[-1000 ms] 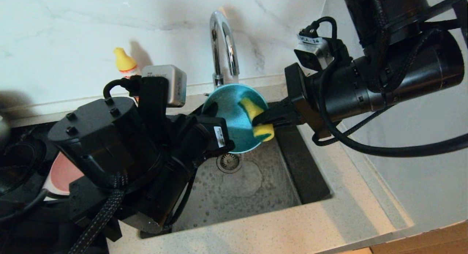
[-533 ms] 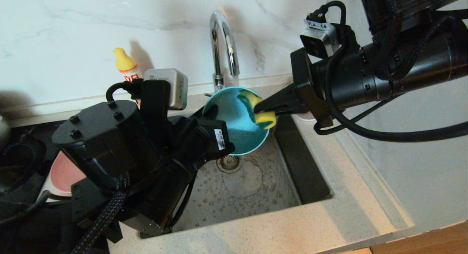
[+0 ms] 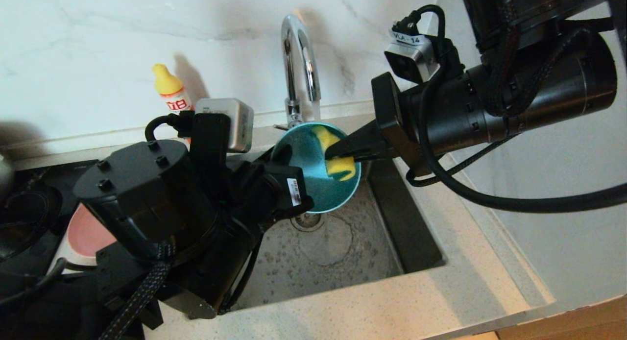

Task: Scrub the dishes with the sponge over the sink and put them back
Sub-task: Wipe the bowl

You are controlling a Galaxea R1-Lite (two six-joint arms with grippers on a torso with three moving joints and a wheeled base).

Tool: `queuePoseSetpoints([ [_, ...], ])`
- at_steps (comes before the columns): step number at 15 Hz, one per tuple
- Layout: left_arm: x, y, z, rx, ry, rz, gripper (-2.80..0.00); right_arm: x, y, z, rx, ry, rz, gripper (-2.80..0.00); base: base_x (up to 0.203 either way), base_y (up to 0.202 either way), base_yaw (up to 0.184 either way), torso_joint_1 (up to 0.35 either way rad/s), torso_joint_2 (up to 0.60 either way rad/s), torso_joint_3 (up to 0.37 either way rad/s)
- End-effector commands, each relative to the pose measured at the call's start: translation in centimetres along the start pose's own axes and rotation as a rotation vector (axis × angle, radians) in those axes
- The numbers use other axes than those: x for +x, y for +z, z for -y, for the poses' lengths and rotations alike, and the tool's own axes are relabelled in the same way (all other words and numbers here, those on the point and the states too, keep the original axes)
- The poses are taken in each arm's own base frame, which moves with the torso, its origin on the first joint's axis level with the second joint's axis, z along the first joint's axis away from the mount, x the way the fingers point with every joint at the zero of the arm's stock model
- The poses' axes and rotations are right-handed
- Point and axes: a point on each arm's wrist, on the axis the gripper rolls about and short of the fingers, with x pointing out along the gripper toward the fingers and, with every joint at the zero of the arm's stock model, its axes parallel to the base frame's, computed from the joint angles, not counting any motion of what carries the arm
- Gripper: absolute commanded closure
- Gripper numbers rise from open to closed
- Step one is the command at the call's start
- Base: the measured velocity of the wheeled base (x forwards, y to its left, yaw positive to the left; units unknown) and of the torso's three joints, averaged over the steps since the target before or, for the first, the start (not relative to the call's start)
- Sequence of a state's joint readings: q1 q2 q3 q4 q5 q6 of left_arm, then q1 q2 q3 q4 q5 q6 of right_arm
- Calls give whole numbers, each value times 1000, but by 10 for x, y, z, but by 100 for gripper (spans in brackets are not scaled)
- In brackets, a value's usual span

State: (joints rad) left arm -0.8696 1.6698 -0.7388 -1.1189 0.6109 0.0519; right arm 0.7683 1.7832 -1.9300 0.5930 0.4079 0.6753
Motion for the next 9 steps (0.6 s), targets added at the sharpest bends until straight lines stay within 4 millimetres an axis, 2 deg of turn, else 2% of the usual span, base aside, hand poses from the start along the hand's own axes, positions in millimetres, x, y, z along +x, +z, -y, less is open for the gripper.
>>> queuePoseSetpoints([
  [1, -2, -1, -1, -1, 4, -1, 0, 11, -6, -1, 2, 3, -37, 0, 0, 0, 0, 0, 0, 0],
  [5, -3, 1, -3, -5, 4, 5, 0, 17, -8, 0, 5, -4, -54, 0, 0, 0, 0, 0, 0, 0],
  [9, -5, 3, -4, -8, 6, 8, 0, 8, -3, 7, 23, -27, -33, 0, 0, 0, 0, 0, 0, 0],
])
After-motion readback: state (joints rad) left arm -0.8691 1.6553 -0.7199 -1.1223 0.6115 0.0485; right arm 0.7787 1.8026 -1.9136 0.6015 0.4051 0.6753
